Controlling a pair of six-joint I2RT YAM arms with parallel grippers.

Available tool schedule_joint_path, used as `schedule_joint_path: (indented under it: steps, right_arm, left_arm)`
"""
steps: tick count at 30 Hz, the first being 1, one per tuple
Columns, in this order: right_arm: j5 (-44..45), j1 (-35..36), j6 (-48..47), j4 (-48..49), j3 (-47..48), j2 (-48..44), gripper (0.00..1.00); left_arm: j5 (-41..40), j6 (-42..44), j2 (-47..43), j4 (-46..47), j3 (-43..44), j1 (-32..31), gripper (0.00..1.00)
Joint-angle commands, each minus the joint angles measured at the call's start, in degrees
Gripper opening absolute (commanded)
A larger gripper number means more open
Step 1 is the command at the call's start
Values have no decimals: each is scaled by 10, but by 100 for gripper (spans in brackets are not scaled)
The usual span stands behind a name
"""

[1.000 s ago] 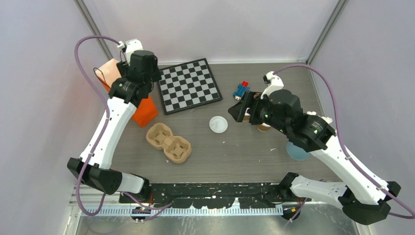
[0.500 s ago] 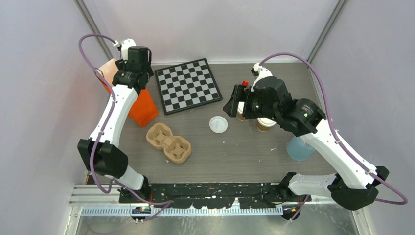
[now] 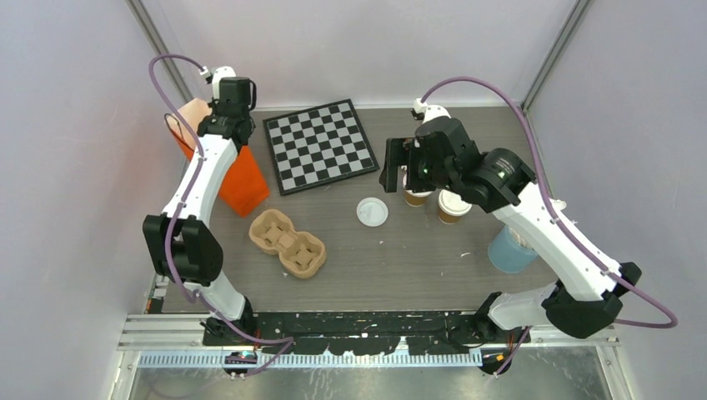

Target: Pack the takeout coffee

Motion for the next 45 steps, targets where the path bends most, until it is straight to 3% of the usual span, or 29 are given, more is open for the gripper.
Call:
schedule_joint_path:
  steps: [1,5,10,16,20,32,39,45]
  right_arm:
    - [7,-1,-33,-47,58,34,94]
    - [16,-2,-36,-61,93,47,94]
    - [-34,-3,0,7,72,35,94]
    - [100,-4,69,75,32,-25,93]
    - [175,-4,96,84,16,-52,93]
    - [332,-4,107,103,-47,-142,93]
    - [356,-4,113,85,-55,-160,93]
    - [378,-4,119,78,-75,-182,93]
  left_arm:
    - [63,60,-21,7,65,1,3]
    - [104,106,-58,21,80,-8,0]
    - [189,142,-99,22,98,-18,0]
    - [443,173,-151,83,52,-47,0]
    - [504,247,-184,68,12,-119,0]
    - [739,253,-282,10,-82,-241,0]
    - [797,279,-301,-4,-146,-317,0]
    - [771,376,-270,-26,-162,-381,0]
